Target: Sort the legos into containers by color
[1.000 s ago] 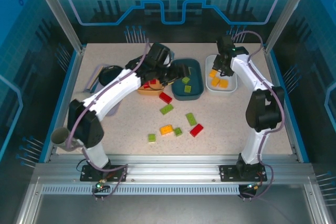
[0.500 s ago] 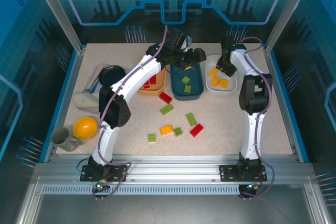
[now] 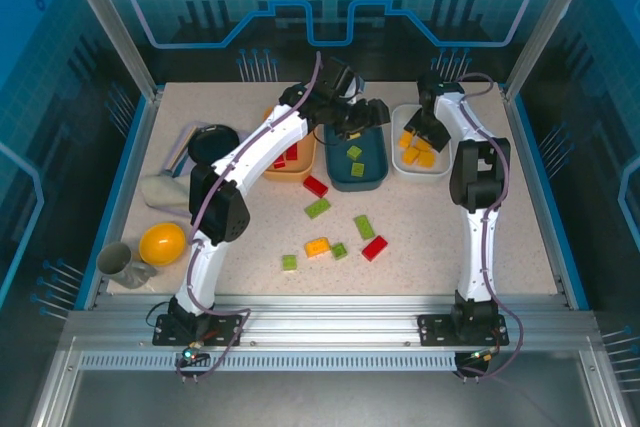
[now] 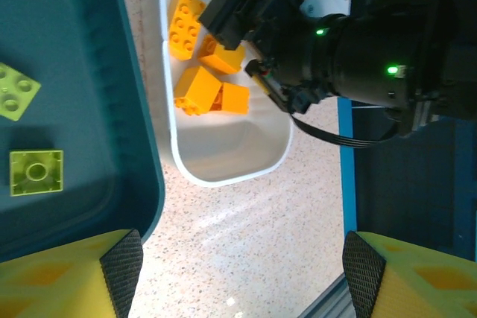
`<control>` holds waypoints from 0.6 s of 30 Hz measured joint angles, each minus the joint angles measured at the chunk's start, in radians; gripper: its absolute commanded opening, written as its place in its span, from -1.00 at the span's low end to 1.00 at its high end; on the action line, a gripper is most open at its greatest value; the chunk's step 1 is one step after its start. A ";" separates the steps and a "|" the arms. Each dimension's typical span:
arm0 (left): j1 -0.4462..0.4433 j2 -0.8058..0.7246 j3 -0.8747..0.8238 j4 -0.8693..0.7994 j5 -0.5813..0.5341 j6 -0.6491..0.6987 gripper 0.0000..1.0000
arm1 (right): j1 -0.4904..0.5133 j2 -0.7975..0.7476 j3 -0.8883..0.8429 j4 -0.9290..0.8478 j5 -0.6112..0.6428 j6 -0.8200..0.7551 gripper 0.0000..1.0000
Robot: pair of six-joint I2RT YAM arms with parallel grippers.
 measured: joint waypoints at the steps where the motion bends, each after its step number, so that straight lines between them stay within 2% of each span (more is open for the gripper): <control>1: 0.000 -0.009 -0.012 -0.013 -0.011 0.000 0.50 | 0.003 -0.006 0.007 -0.004 0.006 -0.002 0.45; 6: 0.000 -0.093 -0.095 -0.076 -0.083 -0.001 0.50 | 0.043 -0.109 0.013 -0.006 0.043 -0.043 0.42; 10: 0.000 -0.204 -0.204 -0.116 -0.132 -0.003 0.49 | 0.145 -0.303 -0.039 0.052 0.085 -0.134 0.41; 14: 0.000 -0.322 -0.361 -0.133 -0.167 -0.004 0.46 | 0.283 -0.581 -0.278 0.183 0.089 -0.248 0.42; 18: 0.000 -0.398 -0.507 -0.135 -0.185 0.005 0.43 | 0.379 -0.848 -0.577 0.323 0.020 -0.364 0.43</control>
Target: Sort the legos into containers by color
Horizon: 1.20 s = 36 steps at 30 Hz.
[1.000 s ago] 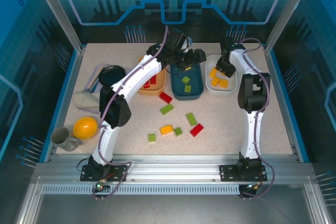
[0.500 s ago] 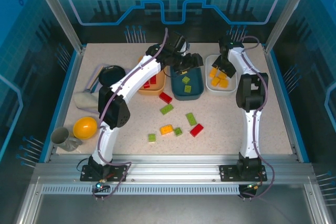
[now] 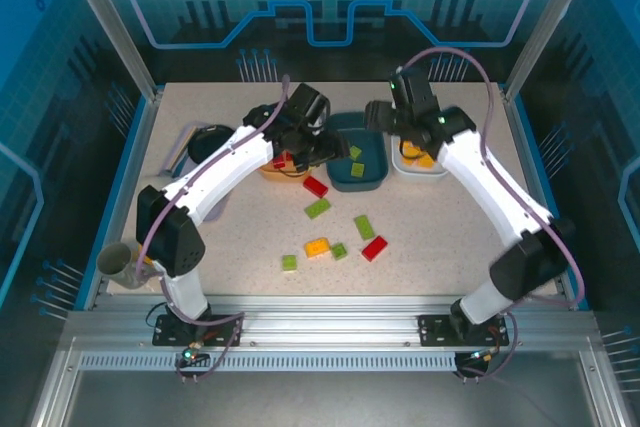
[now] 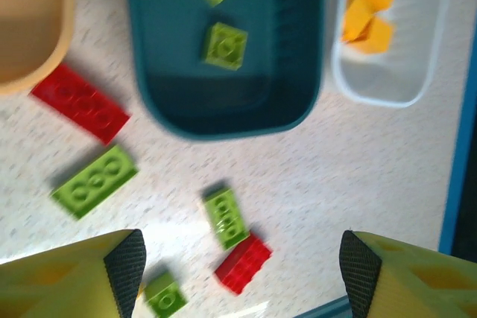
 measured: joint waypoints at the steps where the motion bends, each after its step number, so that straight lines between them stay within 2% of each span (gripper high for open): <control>1: 0.000 -0.014 -0.037 0.000 -0.003 0.010 0.43 | 0.010 -0.065 -0.087 0.039 -0.038 -0.029 0.43; 4: 0.000 -0.046 -0.138 0.000 -0.010 0.050 0.42 | 0.035 -0.217 -0.308 0.090 -0.145 -0.103 0.43; 8: 0.000 -0.068 -0.250 0.008 -0.010 0.134 0.40 | 0.091 -0.353 -0.512 0.129 -0.274 -0.167 0.44; 14: 0.000 -0.043 -0.300 0.013 -0.021 0.315 0.45 | 0.135 -0.486 -0.716 0.147 -0.381 -0.185 0.47; 21: 0.000 0.088 -0.299 0.046 -0.070 0.462 0.49 | 0.148 -0.479 -0.781 0.181 -0.450 -0.184 0.48; 27: 0.000 0.195 -0.274 0.068 -0.112 0.500 0.52 | 0.149 -0.462 -0.781 0.209 -0.471 -0.185 0.48; 36: -0.014 0.245 -0.267 0.114 -0.119 0.525 0.27 | 0.149 -0.444 -0.781 0.210 -0.478 -0.185 0.48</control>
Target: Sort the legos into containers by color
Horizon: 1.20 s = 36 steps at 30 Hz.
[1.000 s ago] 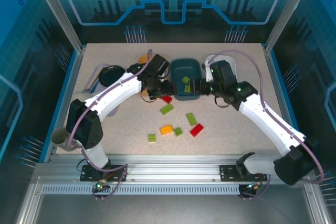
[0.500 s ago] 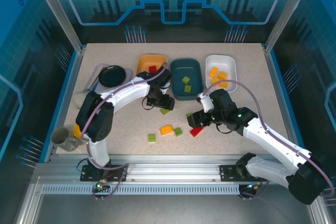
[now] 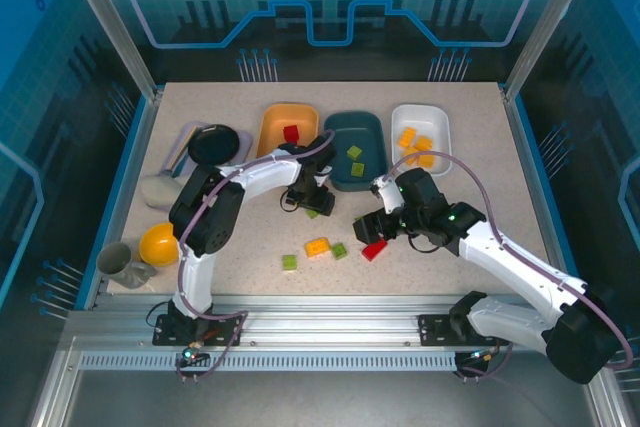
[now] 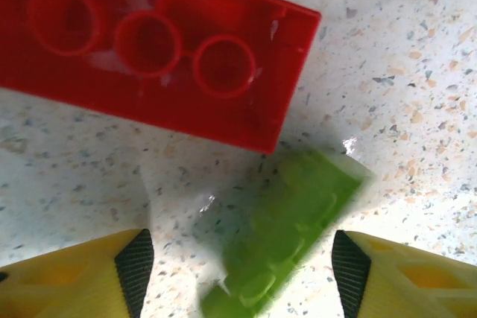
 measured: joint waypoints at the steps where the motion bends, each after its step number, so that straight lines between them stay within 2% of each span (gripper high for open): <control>1: -0.007 0.007 0.000 0.003 0.000 0.000 0.24 | 0.000 0.000 0.000 0.000 0.000 0.000 0.48; 3: -0.018 0.012 0.000 0.005 -0.016 0.001 0.17 | 0.000 0.003 0.000 0.000 0.000 0.000 0.48; 7: -0.039 0.013 0.000 0.008 -0.050 0.002 -0.16 | 0.000 0.007 0.000 0.000 0.003 0.000 0.48; 14: -0.065 0.004 -0.003 0.019 -0.086 -0.007 -0.55 | 0.000 0.006 0.000 -0.002 0.012 0.001 0.48; 20: -0.086 -0.039 -0.033 0.024 -0.093 -0.035 -0.55 | 0.000 -0.005 0.004 -0.016 0.035 0.008 0.47; 26: -0.092 -0.181 -0.005 -0.042 -0.093 -0.095 -0.55 | -0.034 -0.076 0.032 -0.012 0.099 0.059 0.47; 32: -0.087 -0.148 0.270 -0.098 -0.085 -0.140 -0.55 | -0.154 -0.090 0.058 0.075 0.171 0.176 0.47; 36: -0.067 -0.004 0.519 -0.118 -0.074 -0.170 -0.54 | -0.246 -0.019 0.098 0.119 0.185 0.266 0.47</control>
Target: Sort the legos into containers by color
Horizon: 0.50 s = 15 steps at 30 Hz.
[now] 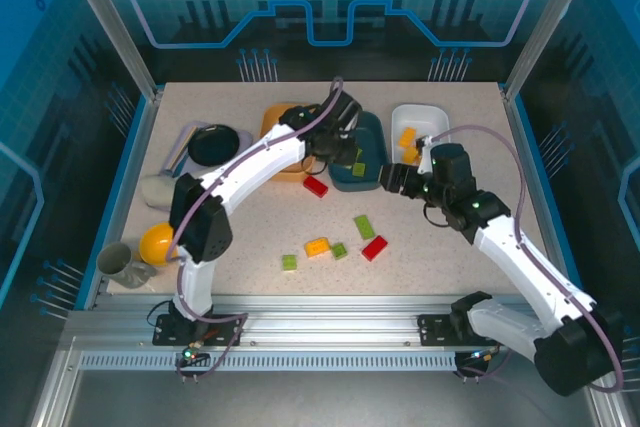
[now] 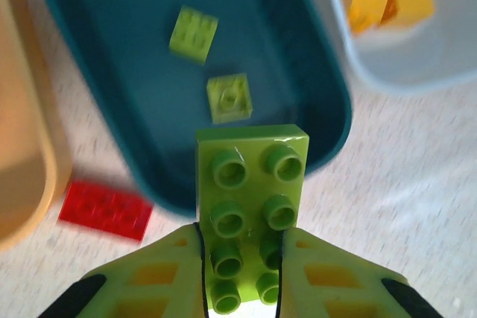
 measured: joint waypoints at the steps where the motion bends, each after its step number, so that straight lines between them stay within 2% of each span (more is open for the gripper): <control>1: 0.008 0.048 0.064 -0.007 0.002 -0.008 -0.54 | -0.018 0.029 0.023 0.002 0.000 0.016 0.47; 7: 0.065 0.308 0.348 -0.015 0.060 -0.075 -0.51 | -0.075 0.119 0.118 0.013 -0.022 0.071 0.47; 15: 0.113 0.480 0.457 0.068 0.160 -0.182 -0.49 | -0.116 0.146 0.128 0.016 -0.069 0.108 0.46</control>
